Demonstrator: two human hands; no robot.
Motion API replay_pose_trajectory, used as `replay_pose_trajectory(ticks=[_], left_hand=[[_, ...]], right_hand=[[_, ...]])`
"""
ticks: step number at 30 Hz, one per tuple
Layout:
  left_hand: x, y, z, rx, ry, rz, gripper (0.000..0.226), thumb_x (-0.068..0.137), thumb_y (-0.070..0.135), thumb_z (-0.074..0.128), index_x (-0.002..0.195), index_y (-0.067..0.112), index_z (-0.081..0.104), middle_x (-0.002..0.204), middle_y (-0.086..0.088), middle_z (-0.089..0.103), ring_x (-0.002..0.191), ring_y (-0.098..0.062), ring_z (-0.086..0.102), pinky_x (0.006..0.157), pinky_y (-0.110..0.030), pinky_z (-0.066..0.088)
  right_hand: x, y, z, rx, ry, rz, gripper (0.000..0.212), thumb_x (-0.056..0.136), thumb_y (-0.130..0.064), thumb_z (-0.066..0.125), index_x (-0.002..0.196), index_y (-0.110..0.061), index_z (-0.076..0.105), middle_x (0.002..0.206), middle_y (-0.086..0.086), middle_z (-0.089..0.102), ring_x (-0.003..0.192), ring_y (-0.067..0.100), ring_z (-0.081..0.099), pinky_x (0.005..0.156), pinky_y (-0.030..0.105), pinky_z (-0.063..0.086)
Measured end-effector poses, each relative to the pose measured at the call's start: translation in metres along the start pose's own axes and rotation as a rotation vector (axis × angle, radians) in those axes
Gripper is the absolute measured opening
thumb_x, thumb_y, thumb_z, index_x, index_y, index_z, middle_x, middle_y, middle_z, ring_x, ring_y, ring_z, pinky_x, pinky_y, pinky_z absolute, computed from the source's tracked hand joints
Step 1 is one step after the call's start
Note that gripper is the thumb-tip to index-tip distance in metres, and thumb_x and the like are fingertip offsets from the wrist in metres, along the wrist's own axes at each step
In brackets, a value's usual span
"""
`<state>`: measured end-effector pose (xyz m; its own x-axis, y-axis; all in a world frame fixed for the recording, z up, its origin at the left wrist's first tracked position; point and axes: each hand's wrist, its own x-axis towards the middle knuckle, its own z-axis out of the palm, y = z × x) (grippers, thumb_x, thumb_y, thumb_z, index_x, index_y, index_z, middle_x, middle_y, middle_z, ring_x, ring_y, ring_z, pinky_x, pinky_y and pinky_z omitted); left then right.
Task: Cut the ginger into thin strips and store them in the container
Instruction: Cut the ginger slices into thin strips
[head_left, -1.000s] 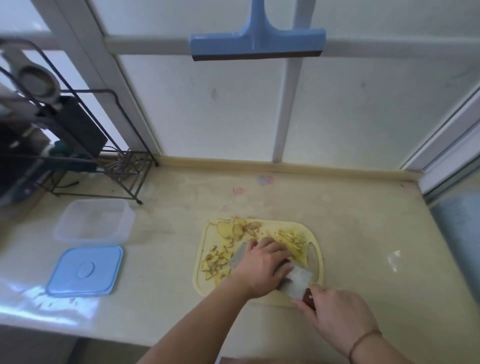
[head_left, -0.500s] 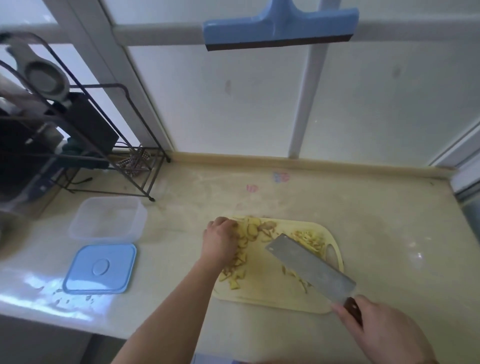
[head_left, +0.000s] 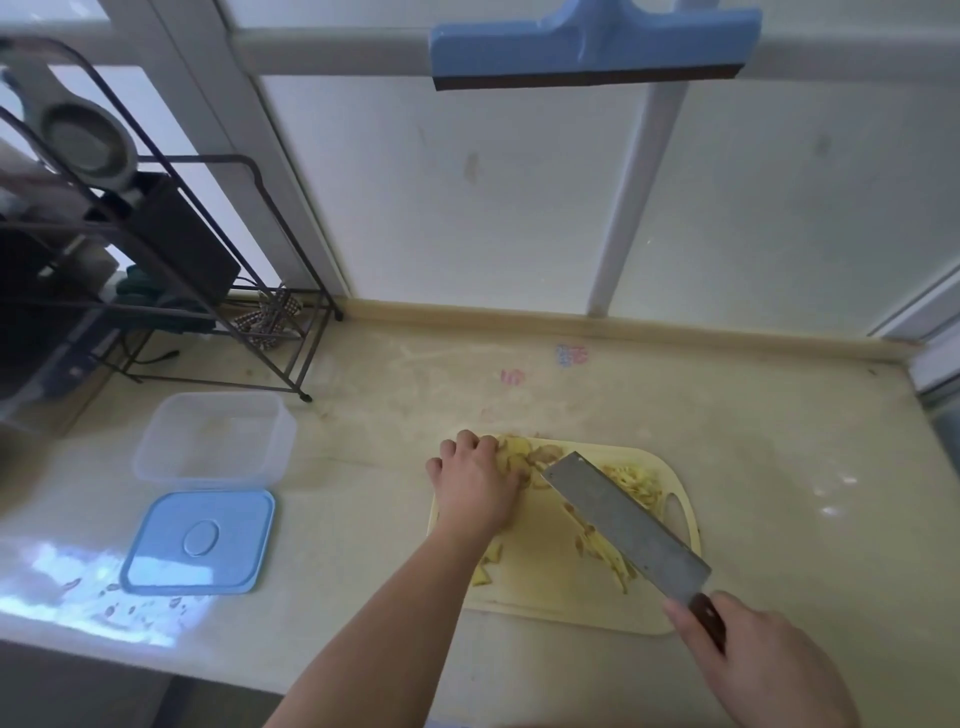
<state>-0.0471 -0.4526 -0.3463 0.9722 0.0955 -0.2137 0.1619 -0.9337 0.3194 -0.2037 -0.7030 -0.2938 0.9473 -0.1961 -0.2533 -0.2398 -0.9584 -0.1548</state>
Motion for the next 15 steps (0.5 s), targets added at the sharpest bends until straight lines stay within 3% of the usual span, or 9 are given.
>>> replay_pose_trajectory(ticks=[2, 4, 7, 10, 12, 15], left_hand=[[-0.001, 0.003, 0.001, -0.034, 0.030, 0.012, 0.046, 0.093, 0.048, 0.058, 0.133, 0.025, 0.056, 0.131, 0.001, 0.047, 0.122, -0.023, 0.041, 0.102, -0.038, 0.026], [-0.002, 0.004, 0.001, -0.123, 0.049, 0.048, 0.040, 0.093, 0.039, 0.062, 0.130, 0.024, 0.059, 0.129, 0.001, 0.048, 0.120, -0.022, 0.046, 0.102, -0.036, 0.029], [-0.006, 0.004, 0.002, -0.344, -0.029, 0.123, 0.029, 0.091, 0.018, 0.065, 0.119, 0.015, 0.065, 0.123, -0.003, 0.052, 0.107, -0.025, 0.058, 0.090, -0.027, 0.043], [-0.012, 0.005, 0.005, -0.403, -0.043, 0.186, 0.024, 0.090, 0.009, 0.064, 0.114, 0.011, 0.067, 0.118, -0.002, 0.055, 0.097, -0.023, 0.059, 0.085, -0.026, 0.047], [-0.016, 0.005, 0.006, -0.461, -0.011, 0.184, 0.020, 0.088, 0.006, 0.066, 0.107, 0.011, 0.070, 0.111, 0.002, 0.055, 0.086, -0.018, 0.057, 0.083, -0.028, 0.050], [-0.028, 0.002, 0.000, -0.510, -0.023, 0.144, 0.018, 0.087, 0.005, 0.067, 0.100, 0.016, 0.071, 0.105, 0.008, 0.059, 0.076, -0.008, 0.057, 0.071, -0.013, 0.045]], right_hand=[[0.001, -0.003, -0.003, 0.001, 0.000, -0.006, 0.091, 0.048, -0.093, -0.029, 0.067, -0.031, 0.035, 0.061, -0.003, 0.049, 0.059, 0.010, 0.052, 0.057, 0.024, 0.042], [0.001, -0.004, -0.006, 0.013, -0.010, -0.010, 0.078, 0.059, -0.089, -0.014, 0.068, -0.030, 0.036, 0.062, -0.004, 0.051, 0.063, 0.012, 0.057, 0.059, 0.026, 0.044], [0.000, -0.006, -0.008, 0.059, -0.015, -0.001, 0.066, 0.070, -0.085, 0.007, 0.069, -0.028, 0.040, 0.064, -0.004, 0.053, 0.066, 0.014, 0.059, 0.061, 0.028, 0.046], [-0.002, -0.004, -0.010, 0.101, -0.017, 0.025, 0.055, 0.085, -0.077, 0.026, 0.073, -0.027, 0.045, 0.066, -0.004, 0.056, 0.067, 0.015, 0.058, 0.061, 0.027, 0.045], [-0.003, -0.003, -0.011, 0.128, -0.028, 0.026, 0.054, 0.086, -0.075, 0.029, 0.073, -0.026, 0.046, 0.065, -0.004, 0.056, 0.064, 0.015, 0.053, 0.061, 0.029, 0.046], [-0.003, -0.003, -0.014, 0.154, -0.056, 0.034, 0.056, 0.084, -0.076, 0.028, 0.074, -0.025, 0.049, 0.064, -0.004, 0.056, 0.062, 0.014, 0.052, 0.062, 0.029, 0.047]])
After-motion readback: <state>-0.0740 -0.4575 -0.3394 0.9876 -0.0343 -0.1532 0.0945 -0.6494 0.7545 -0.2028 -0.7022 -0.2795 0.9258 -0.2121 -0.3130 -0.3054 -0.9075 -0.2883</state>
